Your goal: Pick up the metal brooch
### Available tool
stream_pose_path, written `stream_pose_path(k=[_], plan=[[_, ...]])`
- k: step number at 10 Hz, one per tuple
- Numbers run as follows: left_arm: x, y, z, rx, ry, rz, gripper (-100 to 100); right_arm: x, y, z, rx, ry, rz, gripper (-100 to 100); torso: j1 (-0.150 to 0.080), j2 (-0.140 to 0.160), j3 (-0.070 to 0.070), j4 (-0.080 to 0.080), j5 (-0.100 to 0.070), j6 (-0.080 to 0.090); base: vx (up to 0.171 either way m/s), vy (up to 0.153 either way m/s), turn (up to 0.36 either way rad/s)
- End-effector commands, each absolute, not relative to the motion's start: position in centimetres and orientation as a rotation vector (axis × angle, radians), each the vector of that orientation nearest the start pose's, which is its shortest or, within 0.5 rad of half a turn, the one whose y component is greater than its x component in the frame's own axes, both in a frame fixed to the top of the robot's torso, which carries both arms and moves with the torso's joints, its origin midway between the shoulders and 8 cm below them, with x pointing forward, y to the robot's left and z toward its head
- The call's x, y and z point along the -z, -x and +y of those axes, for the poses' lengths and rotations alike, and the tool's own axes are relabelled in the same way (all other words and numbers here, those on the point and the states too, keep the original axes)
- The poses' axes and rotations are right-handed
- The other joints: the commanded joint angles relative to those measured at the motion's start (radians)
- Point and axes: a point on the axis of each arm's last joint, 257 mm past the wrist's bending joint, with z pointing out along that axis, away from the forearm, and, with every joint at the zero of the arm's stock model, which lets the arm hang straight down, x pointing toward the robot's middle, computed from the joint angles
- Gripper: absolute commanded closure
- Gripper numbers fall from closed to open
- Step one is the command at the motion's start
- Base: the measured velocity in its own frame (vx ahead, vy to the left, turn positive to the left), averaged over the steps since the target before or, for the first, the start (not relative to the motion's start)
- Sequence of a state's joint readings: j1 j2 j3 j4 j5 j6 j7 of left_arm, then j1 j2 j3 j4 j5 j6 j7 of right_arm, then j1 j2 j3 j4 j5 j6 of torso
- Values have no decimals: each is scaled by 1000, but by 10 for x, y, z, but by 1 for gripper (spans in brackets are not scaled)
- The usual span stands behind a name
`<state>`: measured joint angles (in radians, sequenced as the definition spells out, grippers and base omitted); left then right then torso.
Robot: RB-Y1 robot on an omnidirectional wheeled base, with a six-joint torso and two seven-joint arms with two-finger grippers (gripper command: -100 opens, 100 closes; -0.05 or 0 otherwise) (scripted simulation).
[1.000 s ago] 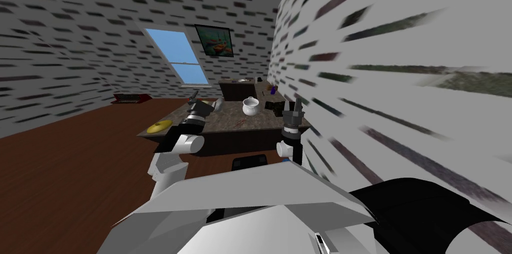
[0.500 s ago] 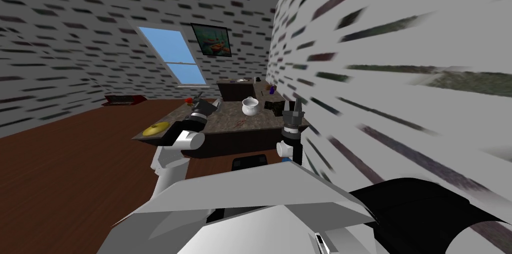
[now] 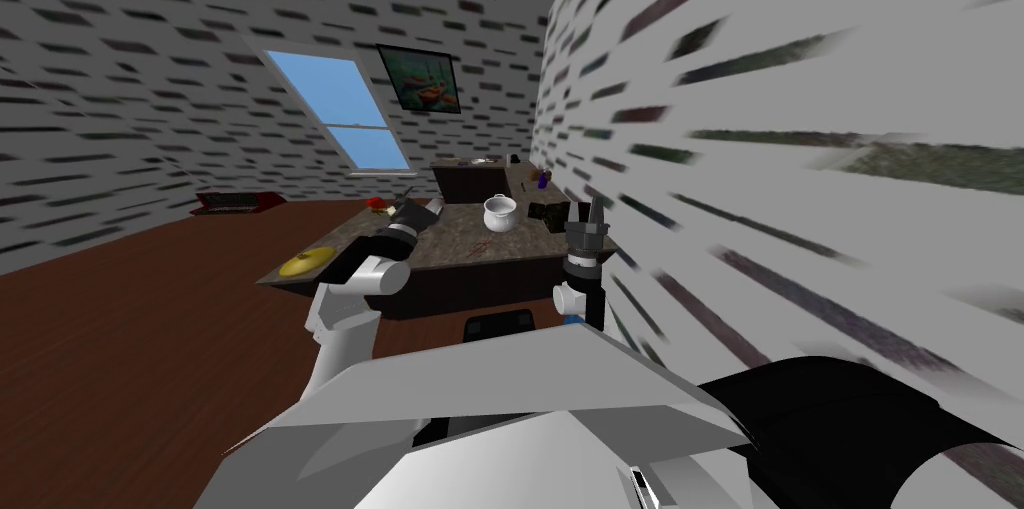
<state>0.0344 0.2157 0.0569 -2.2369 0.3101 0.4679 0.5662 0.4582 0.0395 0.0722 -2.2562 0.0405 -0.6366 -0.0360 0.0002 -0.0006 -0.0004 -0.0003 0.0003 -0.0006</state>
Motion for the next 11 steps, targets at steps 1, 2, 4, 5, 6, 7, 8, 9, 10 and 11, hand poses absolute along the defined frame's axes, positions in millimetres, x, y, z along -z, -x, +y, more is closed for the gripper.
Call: stream_pose_path(k=[1,2,4,5,6,7,8,9,10,11], plan=[[28,-505,231,1848,1524,893,-100,-52,-329,-247,-1430,-557,489,0,0,0,0,0,0,0,-1,14,-72],[34,-505,231,1831,1548,908,-100,-52,-329,-247,-1430,-557,489,0,0,0,0,0,0,0,1,16,-48],[40,-511,224,1849,1612,917,-100,-52,-329,-247,-1430,-557,489,0,0,0,0,0,0,0,3,9,-32],[46,-511,224,1832,1634,931,-100,-52,-329,-247,-1430,-557,489,0,0,0,0,0,0,0,2,15,-41],[49,-516,217,1856,1687,933,-100,-52,-329,-247,-1430,-557,489,0,0,0,0,0,0,0,4,17,-72],[57,-516,216,1831,1717,952,-100,-52,-329,-247,-1430,-557,489,0,0,0,0,0,0,0,4,14,-33],[61,-515,216,1821,1729,960,-100,-52,-329,-247,-1430,-557,489,0,0,0,0,0,0,0,2,4,11],[66,-519,209,1835,1789,966,-100,-52,-329,-247,-1430,-557,489,0,0,0,0,0,0,0,3,4,-50],[73,-519,208,1812,1816,982,-100,-52,-329,-247,-1430,-557,489,0,-1,0,0,0,0,0,3,6,-44],[79,-522,201,1823,1875,987,-100,-52,-329,-247,-1430,-557,489,0,0,0,0,0,0,0,5,7,-52]])
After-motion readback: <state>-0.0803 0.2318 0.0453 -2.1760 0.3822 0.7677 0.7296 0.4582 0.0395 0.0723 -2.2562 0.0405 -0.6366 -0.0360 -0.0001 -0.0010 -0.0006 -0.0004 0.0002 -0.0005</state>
